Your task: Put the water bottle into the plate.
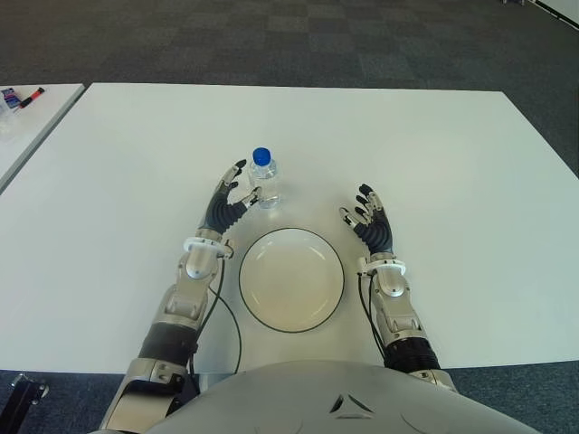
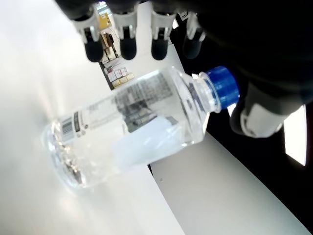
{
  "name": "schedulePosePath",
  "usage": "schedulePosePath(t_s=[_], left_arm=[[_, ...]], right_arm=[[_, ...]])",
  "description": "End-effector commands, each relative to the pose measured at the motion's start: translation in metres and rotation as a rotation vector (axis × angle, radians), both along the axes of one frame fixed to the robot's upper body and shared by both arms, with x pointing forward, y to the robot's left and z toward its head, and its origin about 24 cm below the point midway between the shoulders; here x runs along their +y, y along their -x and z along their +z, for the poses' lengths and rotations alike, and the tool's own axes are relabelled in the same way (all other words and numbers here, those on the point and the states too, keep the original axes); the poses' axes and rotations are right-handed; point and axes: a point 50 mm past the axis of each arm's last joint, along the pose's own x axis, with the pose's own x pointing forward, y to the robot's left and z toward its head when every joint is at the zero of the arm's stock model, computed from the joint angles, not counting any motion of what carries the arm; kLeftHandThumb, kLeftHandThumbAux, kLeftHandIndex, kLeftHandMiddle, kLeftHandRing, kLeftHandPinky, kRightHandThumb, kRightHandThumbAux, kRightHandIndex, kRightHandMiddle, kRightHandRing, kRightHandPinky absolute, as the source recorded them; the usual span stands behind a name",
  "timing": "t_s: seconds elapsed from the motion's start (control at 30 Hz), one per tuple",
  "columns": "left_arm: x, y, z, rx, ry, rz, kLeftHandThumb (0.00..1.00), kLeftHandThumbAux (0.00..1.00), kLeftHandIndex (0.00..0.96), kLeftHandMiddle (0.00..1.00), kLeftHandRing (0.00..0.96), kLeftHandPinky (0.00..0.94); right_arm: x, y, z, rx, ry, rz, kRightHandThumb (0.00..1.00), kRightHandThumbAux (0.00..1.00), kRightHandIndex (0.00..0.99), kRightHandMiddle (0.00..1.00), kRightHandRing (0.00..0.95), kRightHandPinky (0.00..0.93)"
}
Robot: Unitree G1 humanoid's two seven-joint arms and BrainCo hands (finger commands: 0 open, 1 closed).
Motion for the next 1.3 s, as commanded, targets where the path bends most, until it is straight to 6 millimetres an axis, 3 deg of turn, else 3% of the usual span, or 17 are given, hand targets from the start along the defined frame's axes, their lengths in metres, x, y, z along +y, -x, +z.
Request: schedulePosePath(t_s=[0.03, 0.2, 0.47, 1.0, 1.3], left_arm=[[0.0033, 0.0006, -0.0037, 0.012, 0.0, 0.003, 0.344, 0.555, 0.0, 0.029, 0.026, 0.0], [0.0038, 0.0014, -0.0036, 0.001, -0.004, -0.001, 0.249, 0.602, 0.0, 0.097, 0.102, 0.0], [0.0038, 0.0014, -0.0034, -0.003, -0.002, -0.006, 0.174, 0.607, 0.0, 0.105, 0.109, 0.007], [0.0043, 0.0019, -0.0038, 0.012, -0.008, 0.001, 0.192, 0.628, 0.0, 0.119, 0.166, 0.056], [0.0052, 0.0015, -0.0056, 0.04, 0.0, 0.011, 0.204, 0.637, 0.0, 0.074, 0.084, 0.028]], right_arm=[[0.0001, 0.0029, -0.0084, 0.06, -0.003, 0.002, 0.309, 0.771, 0.076, 0.092, 0.092, 0.13], [0.0001, 0.0027, -0.0086, 0.064, -0.003, 0.003, 0.312, 0.771, 0.077, 0.093, 0.092, 0.13], [0.0001, 0.0025, -0.0084, 0.062, -0.001, 0.003, 0.311, 0.77, 0.08, 0.094, 0.091, 0.129], [0.0007, 0.0022, -0.0088, 0.053, -0.005, -0.001, 0.321, 0.772, 0.088, 0.095, 0.093, 0.132], [0.0005, 0.0021, -0.0094, 0.058, -0.002, 0.001, 0.316, 0.771, 0.091, 0.095, 0.091, 0.13]])
